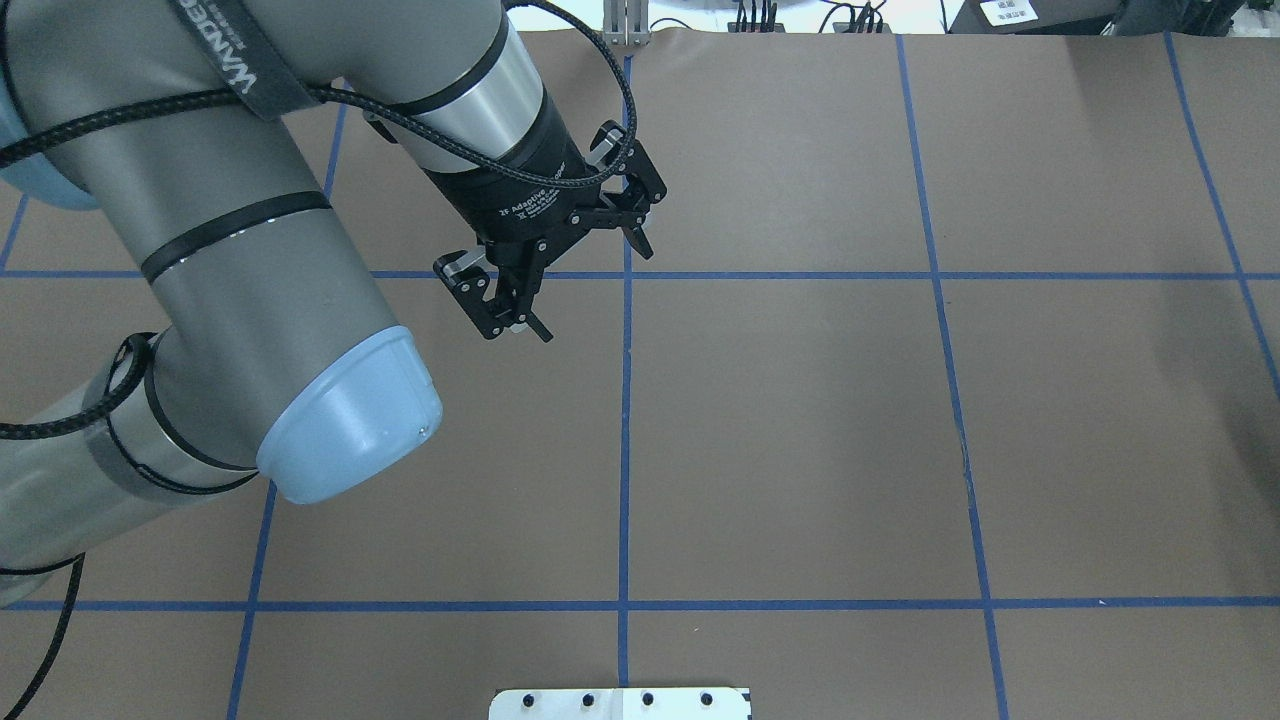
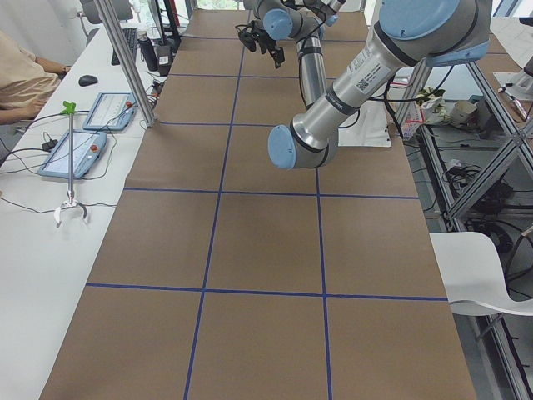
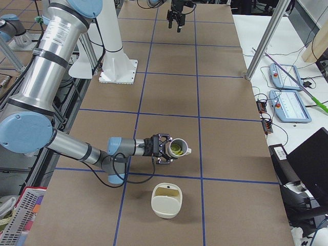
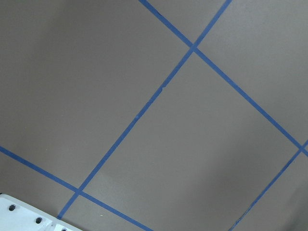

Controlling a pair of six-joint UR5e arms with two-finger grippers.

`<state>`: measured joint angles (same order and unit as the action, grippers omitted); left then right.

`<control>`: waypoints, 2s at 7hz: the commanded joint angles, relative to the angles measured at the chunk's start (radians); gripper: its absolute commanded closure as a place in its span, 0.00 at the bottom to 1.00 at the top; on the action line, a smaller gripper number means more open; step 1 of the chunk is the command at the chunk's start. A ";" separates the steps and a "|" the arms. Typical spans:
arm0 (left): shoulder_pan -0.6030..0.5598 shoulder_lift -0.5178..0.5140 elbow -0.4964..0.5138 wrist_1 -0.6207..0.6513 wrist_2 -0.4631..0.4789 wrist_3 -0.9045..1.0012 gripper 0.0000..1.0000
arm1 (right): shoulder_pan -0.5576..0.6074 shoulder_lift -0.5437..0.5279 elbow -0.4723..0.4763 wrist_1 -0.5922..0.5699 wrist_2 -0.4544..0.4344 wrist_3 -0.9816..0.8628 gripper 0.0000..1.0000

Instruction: Left arm hands cup to right arm to dump lemon

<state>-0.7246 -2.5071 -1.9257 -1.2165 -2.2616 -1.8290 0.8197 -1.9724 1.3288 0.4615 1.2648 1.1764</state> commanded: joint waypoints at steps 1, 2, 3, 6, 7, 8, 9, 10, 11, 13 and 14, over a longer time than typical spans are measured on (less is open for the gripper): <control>0.004 0.001 -0.001 0.000 0.001 0.000 0.00 | 0.260 0.024 -0.054 0.006 0.271 0.119 0.97; 0.002 -0.001 0.001 0.000 0.001 0.000 0.00 | 0.269 0.024 -0.054 0.012 0.274 0.305 0.98; 0.004 -0.001 0.001 0.000 0.001 0.000 0.00 | 0.279 0.026 -0.050 0.016 0.278 0.428 0.98; 0.005 -0.001 -0.001 0.000 0.037 0.000 0.00 | 0.329 0.041 -0.083 0.113 0.278 0.898 0.94; 0.005 -0.002 0.001 0.000 0.048 0.002 0.00 | 0.331 0.041 -0.129 0.162 0.275 1.028 0.93; 0.005 -0.002 -0.001 0.000 0.050 0.001 0.00 | 0.347 0.052 -0.164 0.175 0.275 1.186 0.93; 0.005 -0.002 0.001 0.000 0.050 0.002 0.00 | 0.375 0.053 -0.171 0.178 0.275 1.274 0.92; 0.007 -0.002 -0.001 0.000 0.060 0.004 0.00 | 0.380 0.062 -0.172 0.189 0.272 1.381 0.92; 0.007 -0.002 -0.001 0.000 0.071 0.004 0.00 | 0.386 0.064 -0.174 0.215 0.272 1.455 0.92; 0.005 -0.001 0.001 0.002 0.080 0.011 0.00 | 0.412 0.067 -0.195 0.229 0.272 1.601 0.91; 0.010 -0.001 -0.001 0.002 0.109 0.011 0.00 | 0.438 0.069 -0.197 0.230 0.275 1.658 0.91</control>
<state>-0.7181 -2.5087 -1.9262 -1.2151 -2.1769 -1.8199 1.2298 -1.9060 1.1361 0.6874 1.5381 2.7622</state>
